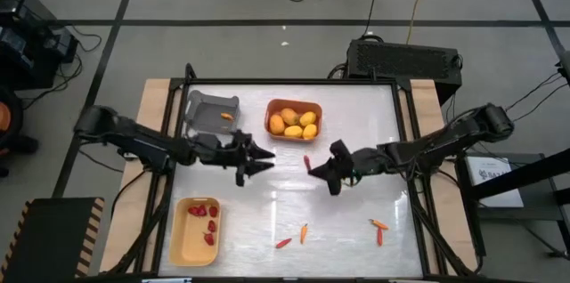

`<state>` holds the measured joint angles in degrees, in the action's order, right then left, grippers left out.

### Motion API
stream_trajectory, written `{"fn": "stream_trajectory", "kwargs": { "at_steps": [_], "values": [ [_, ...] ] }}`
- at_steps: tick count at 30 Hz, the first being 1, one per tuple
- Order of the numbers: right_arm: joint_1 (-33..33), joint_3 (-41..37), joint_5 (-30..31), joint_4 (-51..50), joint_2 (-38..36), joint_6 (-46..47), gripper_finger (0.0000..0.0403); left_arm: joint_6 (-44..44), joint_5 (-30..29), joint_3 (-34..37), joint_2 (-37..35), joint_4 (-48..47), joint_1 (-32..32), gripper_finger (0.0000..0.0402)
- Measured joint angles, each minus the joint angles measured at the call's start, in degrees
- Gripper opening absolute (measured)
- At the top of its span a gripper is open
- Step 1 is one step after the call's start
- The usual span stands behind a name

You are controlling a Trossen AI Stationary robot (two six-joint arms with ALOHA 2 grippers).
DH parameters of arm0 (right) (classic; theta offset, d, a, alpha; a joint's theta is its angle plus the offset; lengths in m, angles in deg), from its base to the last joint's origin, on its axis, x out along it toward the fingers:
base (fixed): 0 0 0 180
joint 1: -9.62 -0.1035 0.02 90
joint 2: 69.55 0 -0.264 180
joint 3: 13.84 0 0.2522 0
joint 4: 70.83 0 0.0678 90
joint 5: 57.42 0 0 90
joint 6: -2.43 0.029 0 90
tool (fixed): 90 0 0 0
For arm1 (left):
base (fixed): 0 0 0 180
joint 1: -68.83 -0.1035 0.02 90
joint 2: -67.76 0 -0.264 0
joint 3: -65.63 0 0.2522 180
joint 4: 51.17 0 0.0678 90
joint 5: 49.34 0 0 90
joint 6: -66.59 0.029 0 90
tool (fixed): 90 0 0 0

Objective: Sort produce into baskets
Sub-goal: Put the orange chili pepper into the black bin

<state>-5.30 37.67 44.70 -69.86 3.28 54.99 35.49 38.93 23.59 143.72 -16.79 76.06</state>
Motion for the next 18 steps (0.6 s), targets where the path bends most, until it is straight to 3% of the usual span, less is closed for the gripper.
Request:
{"fn": "stream_trajectory", "kwargs": {
  "at_steps": [9, 18],
  "values": [
    [-5.12, -0.01, 3.16, 9.88, 6.48, -1.32, 0.0, 1.97, -0.26, -6.1, 16.32, 13.97, 2.48, 0.0201],
    [-5.2, -0.01, 3.25, 10.96, 8.89, -1.34, 0.0, 5.01, 0.21, -12.72, 22.49, 13.84, 3.07, 0.0201]
  ]
}}
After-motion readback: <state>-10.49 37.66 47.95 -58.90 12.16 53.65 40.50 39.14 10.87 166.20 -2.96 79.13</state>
